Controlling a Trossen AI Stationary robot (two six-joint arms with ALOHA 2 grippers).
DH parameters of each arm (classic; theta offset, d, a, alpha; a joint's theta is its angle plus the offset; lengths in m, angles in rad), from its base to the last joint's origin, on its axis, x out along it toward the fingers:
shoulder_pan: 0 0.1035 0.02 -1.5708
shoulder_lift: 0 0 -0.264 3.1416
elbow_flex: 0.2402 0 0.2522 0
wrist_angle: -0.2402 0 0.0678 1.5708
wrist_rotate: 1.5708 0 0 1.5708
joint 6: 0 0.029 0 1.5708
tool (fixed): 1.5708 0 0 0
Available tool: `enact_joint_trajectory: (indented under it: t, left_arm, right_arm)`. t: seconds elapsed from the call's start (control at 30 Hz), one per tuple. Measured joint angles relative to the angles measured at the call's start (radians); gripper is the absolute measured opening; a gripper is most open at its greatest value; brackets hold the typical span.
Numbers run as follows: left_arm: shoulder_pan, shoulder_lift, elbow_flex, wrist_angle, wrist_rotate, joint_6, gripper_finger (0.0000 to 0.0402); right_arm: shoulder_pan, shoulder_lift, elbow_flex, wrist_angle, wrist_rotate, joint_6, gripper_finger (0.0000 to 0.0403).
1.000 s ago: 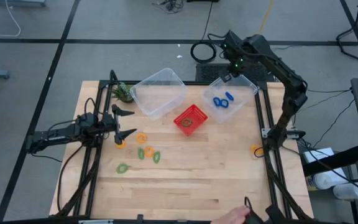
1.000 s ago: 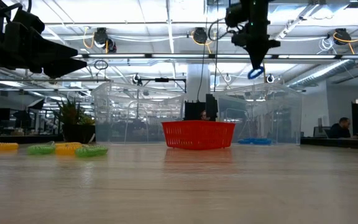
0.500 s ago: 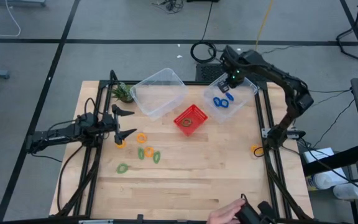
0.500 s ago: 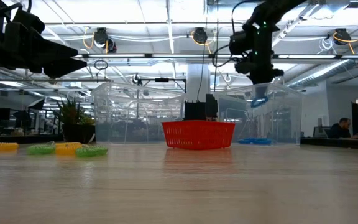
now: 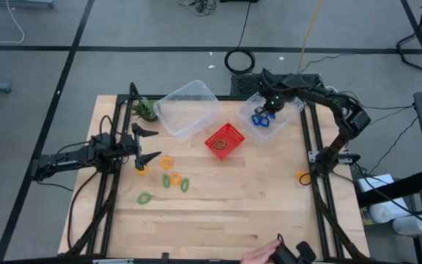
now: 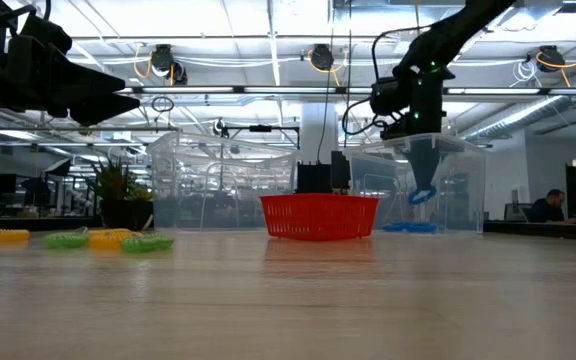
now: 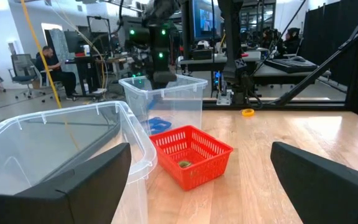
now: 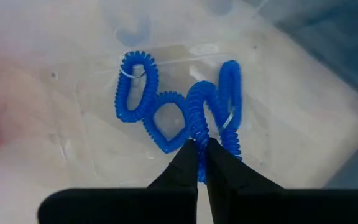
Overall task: Sort spring keychains
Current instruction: Put the blue spring keychain into the right transparent bin, then put the yellow spring keychain into the left transparent bin
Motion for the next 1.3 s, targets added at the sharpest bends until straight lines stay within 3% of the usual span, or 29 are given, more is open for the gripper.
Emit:
enact_joint_trajectory:
  t: [0.37, 0.5, 0.8, 1.03, 1.3]
  left_arm:
    - [0.000, 0.000, 0.000, 0.000, 0.000, 0.000, 0.0395]
    - [0.000, 0.000, 0.000, 0.000, 0.000, 0.000, 0.0395]
    - [0.000, 0.000, 0.000, 0.000, 0.000, 0.000, 0.0395]
    - [0.000, 0.000, 0.000, 0.000, 0.000, 0.000, 0.0395]
    - [0.000, 0.000, 0.000, 0.000, 0.000, 0.000, 0.0395]
  right_arm:
    - [0.009, 0.000, -0.163, 0.190, -0.085, -0.122, 0.0002]
    - [0.009, 0.000, -0.164, 0.215, -0.074, -0.167, 0.0022]
    - [0.015, -0.051, -0.150, 0.217, -0.071, -0.185, 0.0145]
    - [0.059, -0.181, -0.150, 0.215, -0.073, -0.212, 0.0242]
    - [0.179, -0.359, -0.149, 0.215, -0.042, -0.224, 0.0309]
